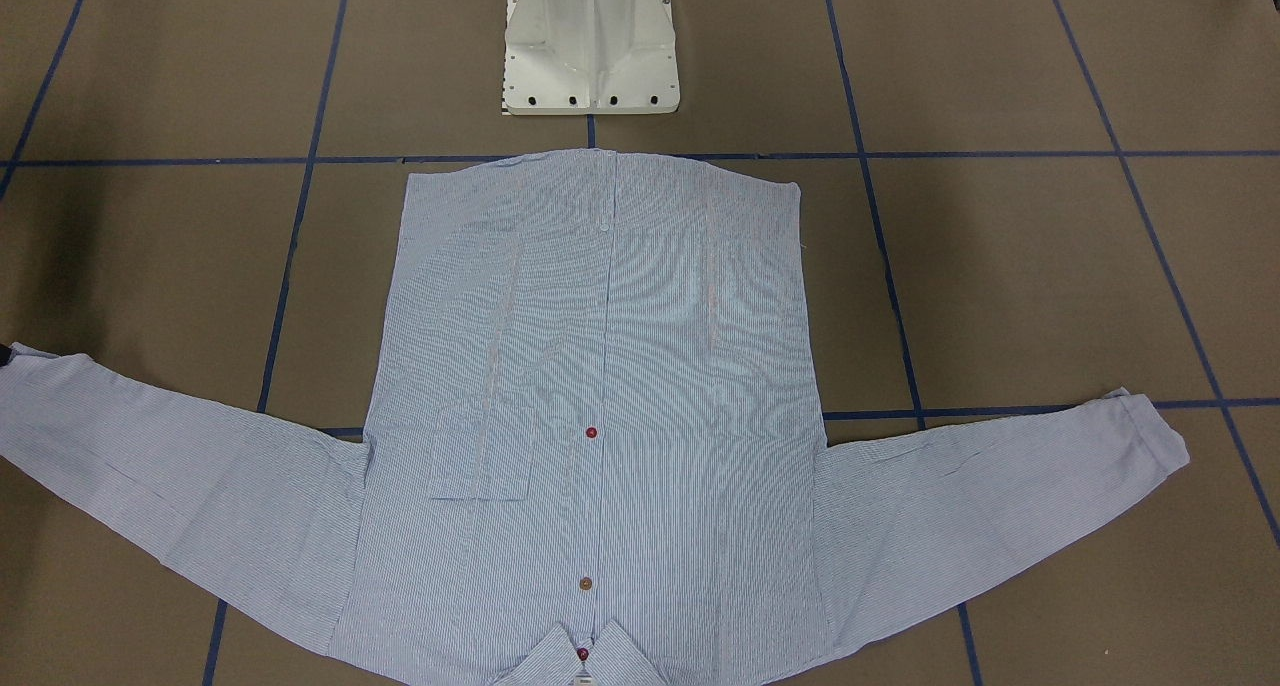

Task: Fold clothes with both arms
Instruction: 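Lift the sleeve with the right gripper and carry it across the shirt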

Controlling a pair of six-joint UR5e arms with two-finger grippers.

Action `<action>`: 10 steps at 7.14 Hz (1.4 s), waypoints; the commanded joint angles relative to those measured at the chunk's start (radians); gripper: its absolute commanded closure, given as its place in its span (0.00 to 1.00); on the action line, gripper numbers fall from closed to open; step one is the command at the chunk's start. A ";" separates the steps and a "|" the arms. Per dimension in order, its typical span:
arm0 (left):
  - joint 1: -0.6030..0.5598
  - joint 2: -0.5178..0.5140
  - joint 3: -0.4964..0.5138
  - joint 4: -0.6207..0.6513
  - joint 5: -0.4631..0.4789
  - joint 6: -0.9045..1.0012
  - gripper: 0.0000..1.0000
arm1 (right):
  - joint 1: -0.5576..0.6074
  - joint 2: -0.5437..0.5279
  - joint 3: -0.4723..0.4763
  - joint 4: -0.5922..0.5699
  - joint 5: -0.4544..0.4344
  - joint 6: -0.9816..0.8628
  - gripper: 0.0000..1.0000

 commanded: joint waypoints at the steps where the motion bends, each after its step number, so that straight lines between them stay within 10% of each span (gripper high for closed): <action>1: 0.000 -0.004 0.005 0.000 0.000 0.000 0.00 | 0.042 0.093 0.086 -0.007 0.066 0.011 1.00; 10: 0.000 -0.011 0.037 -0.015 -0.002 -0.001 0.00 | -0.306 0.742 -0.064 -0.163 -0.216 0.106 1.00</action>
